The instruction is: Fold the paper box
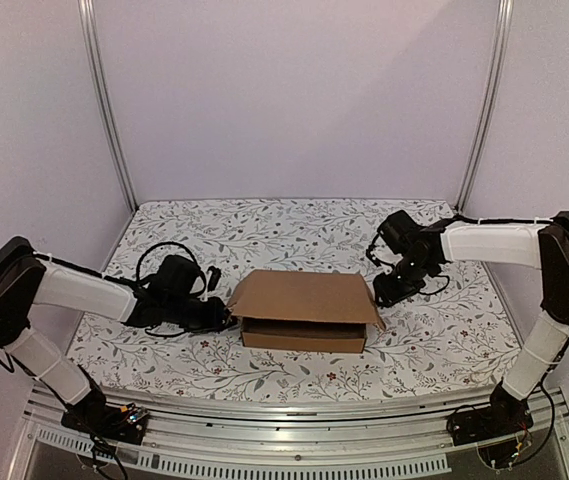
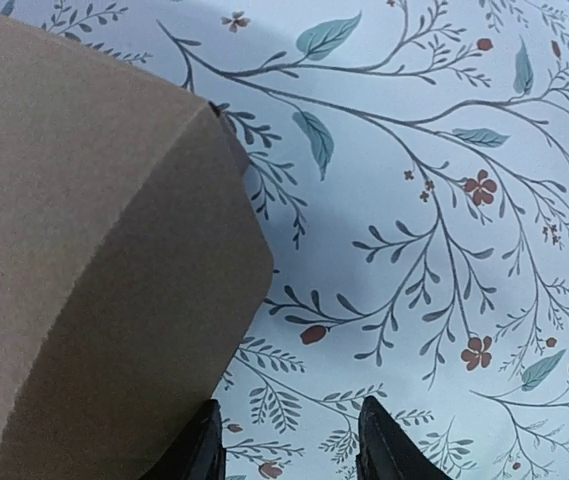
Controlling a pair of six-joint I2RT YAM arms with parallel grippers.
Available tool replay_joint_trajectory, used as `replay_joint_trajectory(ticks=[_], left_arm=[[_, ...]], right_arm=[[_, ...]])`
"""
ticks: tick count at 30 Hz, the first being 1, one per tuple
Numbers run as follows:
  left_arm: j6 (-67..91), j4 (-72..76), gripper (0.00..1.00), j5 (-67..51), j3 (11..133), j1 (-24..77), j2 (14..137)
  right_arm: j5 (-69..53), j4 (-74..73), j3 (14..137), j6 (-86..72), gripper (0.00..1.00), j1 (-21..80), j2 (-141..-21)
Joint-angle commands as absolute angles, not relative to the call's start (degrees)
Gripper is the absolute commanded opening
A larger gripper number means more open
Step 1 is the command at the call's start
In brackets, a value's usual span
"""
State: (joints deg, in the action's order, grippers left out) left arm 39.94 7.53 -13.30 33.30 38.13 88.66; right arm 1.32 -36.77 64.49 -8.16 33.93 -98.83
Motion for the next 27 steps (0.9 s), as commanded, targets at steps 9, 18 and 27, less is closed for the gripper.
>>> replay_joint_trajectory(ticks=[9, 18, 27], left_arm=[[31.4, -6.0, 0.31, -9.7, 31.6, 39.1, 79.2], [21.1, -10.4, 0.46, -1.3, 30.4, 44.4, 71.0], [15.0, -12.7, 0.51, 11.5, 31.7, 54.1, 67.9]], right_arm=[[0.8, -40.2, 55.2, -13.3, 0.53, 33.7, -81.6], [-7.0, -36.1, 49.1, -17.6, 0.58, 33.8, -72.2], [-9.1, -33.9, 49.5, -17.5, 0.59, 33.8, -73.4]])
